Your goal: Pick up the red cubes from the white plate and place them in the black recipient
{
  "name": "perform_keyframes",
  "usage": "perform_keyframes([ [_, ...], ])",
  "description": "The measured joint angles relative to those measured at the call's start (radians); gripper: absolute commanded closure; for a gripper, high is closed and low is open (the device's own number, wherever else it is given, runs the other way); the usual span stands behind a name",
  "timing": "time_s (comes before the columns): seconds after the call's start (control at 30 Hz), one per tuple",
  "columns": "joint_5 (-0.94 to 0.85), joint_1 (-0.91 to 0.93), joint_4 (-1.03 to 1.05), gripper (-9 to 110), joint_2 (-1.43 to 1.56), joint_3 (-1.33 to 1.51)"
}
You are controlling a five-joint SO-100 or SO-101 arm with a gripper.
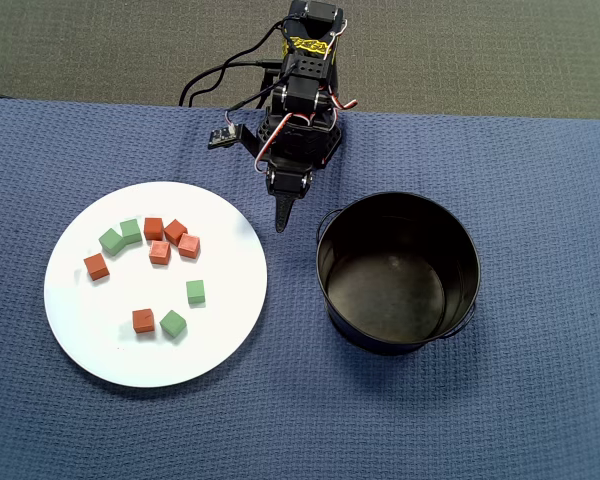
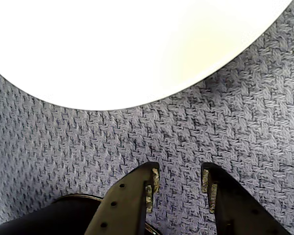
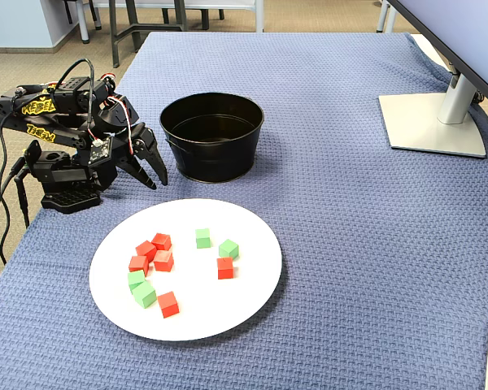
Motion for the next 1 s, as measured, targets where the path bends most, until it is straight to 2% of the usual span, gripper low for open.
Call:
perform_keyframes([
  [0.23, -0.006, 0.071, -0.04, 99, -0.067, -0.083],
  [0.43, -0.051, 0.143, -0.058, 90, -0.213, -0.233],
  [0.67, -0.178, 0.21, 0.051, 84, -0.399, -0.502],
  [0.8, -0.314, 0.253, 0.12, 84, -0.557, -0.64],
  [1.0, -0.38, 0.362, 0.091, 83, -0.798, -0.736],
])
